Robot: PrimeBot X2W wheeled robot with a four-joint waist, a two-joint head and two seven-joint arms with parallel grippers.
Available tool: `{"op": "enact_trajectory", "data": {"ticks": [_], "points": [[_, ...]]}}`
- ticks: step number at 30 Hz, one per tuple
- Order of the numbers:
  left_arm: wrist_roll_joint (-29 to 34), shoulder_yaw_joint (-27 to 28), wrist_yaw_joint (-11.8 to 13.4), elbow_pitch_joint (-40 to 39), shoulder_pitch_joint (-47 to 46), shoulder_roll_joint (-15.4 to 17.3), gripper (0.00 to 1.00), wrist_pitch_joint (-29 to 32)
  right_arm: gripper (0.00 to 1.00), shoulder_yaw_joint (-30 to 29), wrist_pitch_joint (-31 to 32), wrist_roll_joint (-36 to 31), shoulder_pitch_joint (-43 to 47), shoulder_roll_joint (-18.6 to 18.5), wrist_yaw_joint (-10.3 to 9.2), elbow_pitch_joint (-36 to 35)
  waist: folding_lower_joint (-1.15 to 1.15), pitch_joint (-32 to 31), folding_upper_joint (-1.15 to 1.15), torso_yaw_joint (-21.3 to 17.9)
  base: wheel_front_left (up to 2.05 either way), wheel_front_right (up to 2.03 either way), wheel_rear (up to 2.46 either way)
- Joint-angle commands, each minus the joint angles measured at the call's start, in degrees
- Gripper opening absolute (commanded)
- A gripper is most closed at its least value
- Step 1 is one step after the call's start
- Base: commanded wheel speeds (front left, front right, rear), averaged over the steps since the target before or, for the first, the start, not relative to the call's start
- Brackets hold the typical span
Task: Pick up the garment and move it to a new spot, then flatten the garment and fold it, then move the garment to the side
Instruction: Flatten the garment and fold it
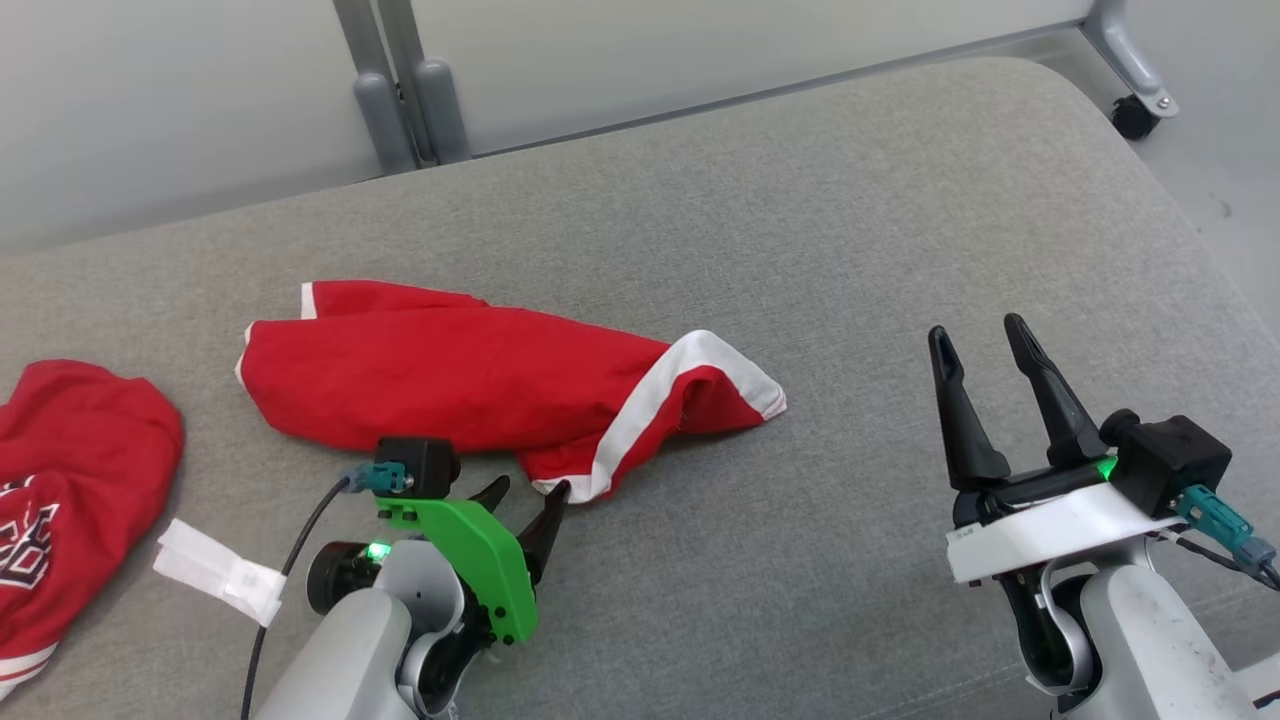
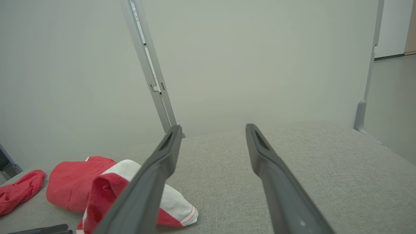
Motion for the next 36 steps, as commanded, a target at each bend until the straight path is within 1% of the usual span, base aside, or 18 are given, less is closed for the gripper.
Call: {"op": "enact_trajectory", "data": {"ticks": [1,8,9,10,11,13,18,22,26,32,35,36], "points": [[-0.1,-0.1,-0.4,1.3,-1.7,0.3,1.0,-0.3,1.0,-0.1,-0.2,0.2,-0.7,0.1,-0.02,-0.2,0.0,2.2,0.0,-2.4,0.0,0.0,0.0],[-2.0,-2.0,-0.8,7.0,-5.2,-0.4,1.0,-1.0,1.0,-0.1,-0.2,0.1,-1.1,0.6,-0.02,0.1,0.0,2.5,0.0,-2.9,0.0,0.0,0.0],[-2.1,-2.2,-0.8,7.8,-5.6,-0.4,0.8,-1.5,1.0,0.0,-0.2,0.1,-1.1,0.7,-0.02,0.2,0.0,2.3,0.0,-2.7,0.0,0.0,0.0],[-2.2,-2.4,-0.8,8.4,-6.0,-0.5,0.38,-2.0,1.0,-0.1,-0.2,0.0,-1.0,0.7,-0.02,0.2,0.0,2.2,0.0,-2.5,0.0,0.0,0.0],[-2.6,-2.6,-0.9,8.8,-6.4,-0.6,0.0,-2.5,1.0,-0.1,-0.2,0.0,-1.0,0.6,-0.02,0.2,0.0,2.1,0.0,-2.2,0.0,0.0,0.0],[-3.0,-3.5,-0.9,9.1,-6.7,-0.6,0.0,-3.5,1.0,-0.3,-0.2,-0.1,-0.7,0.6,-0.02,0.2,0.0,1.5,0.0,-1.2,0.0,0.0,0.0],[-3.3,-5.7,-0.9,7.3,-6.0,0.8,0.0,-5.0,1.0,-0.7,-0.2,0.0,0.4,0.2,-0.02,0.5,0.0,0.0,0.0,2.0,0.0,0.0,0.0],[-2.8,-6.3,-0.7,4.7,-3.5,3.0,0.0,-4.7,1.0,-0.9,-0.2,0.0,1.4,0.0,-0.02,0.6,0.0,-1.4,0.0,4.9,0.0,0.0,0.0],[-3.0,-5.9,1.3,0.3,-0.7,5.3,0.0,-3.4,1.0,-1.6,-0.2,-0.2,1.9,-0.4,-0.02,0.5,0.0,-2.1,0.0,7.3,0.0,0.0,0.0],[-3.7,-3.6,6.5,-6.0,4.7,9.1,0.0,-3.0,1.0,-2.0,-0.2,-0.3,2.7,-0.8,-0.02,0.5,0.0,-2.0,0.0,9.6,0.0,0.0,0.0],[-4.0,-2.4,8.3,-7.2,6.8,10.0,0.0,-4.1,1.0,-1.8,-0.2,-0.3,3.0,-0.9,-0.02,0.7,0.0,-1.8,0.0,10.1,0.0,0.0,0.0],[-4.2,-2.1,8.6,-7.2,7.5,10.2,0.09,-4.5,1.0,-1.6,-0.2,-0.2,3.1,-1.0,-0.02,0.8,0.0,-1.8,0.0,10.1,0.0,0.0,0.0]]}}
